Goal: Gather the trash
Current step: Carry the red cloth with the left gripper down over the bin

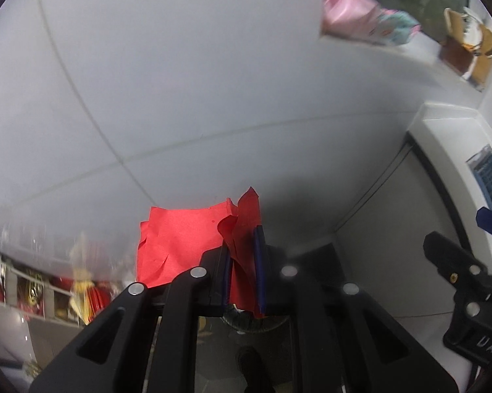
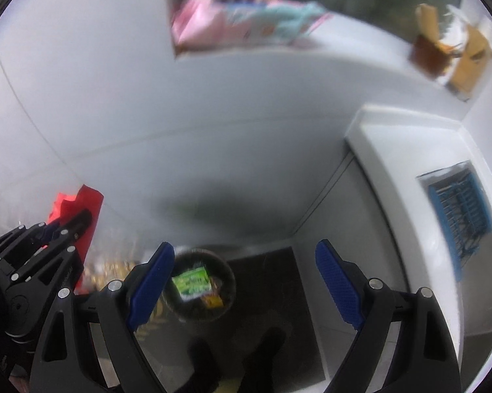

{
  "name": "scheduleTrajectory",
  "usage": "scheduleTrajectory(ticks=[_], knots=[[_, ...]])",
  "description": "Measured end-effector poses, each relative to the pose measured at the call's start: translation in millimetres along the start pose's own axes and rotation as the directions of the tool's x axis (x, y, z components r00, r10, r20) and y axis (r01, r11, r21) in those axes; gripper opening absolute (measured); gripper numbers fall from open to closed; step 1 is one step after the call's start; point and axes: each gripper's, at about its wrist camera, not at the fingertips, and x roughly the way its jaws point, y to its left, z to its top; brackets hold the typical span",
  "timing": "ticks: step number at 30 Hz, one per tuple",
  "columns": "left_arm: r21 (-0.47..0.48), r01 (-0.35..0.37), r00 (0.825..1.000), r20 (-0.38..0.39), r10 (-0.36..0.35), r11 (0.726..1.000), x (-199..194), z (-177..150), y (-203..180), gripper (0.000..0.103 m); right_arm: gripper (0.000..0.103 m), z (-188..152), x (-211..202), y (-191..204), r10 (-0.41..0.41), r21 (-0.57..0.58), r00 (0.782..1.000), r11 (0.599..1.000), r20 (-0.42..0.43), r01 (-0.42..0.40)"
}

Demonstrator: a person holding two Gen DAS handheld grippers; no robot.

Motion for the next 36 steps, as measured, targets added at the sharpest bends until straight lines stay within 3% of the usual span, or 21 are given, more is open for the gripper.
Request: scheduleTrajectory(ticks=[8,18,23,27,36], knots=[[-0.082,-0.015,0.998,-0.055,0.010,0.996,45,-18,24,0.014,0.085,-6,37,32,-0.023,-0.103,0.999,0.994,-0.038,0.019],[-0.154,0.011,0.986,-0.165,-0.036,0.988,125,-50,34,0.014,0.085,-21,73,33,-0.086,-0.174,0.990,0.983,-0.109,0.067],[-0.187,0.020,0.962,-0.264,-0.070,0.982,182,-70,31,0.014,0.085,-28,82,23,-0.103,-0.184,0.985,0.980,-0.138,0.077],[-0.188,0.024,0.929,-0.359,-0.091,0.982,228,-89,23,0.015,0.085,-33,85,14,-0.117,-0.190,0.981,0.978,-0.153,0.087],[-0.160,0.018,0.892,-0.443,-0.088,0.987,309,-119,5,0.015,0.085,-35,93,-16,-0.157,-0.192,0.971,0.974,-0.179,0.122]])
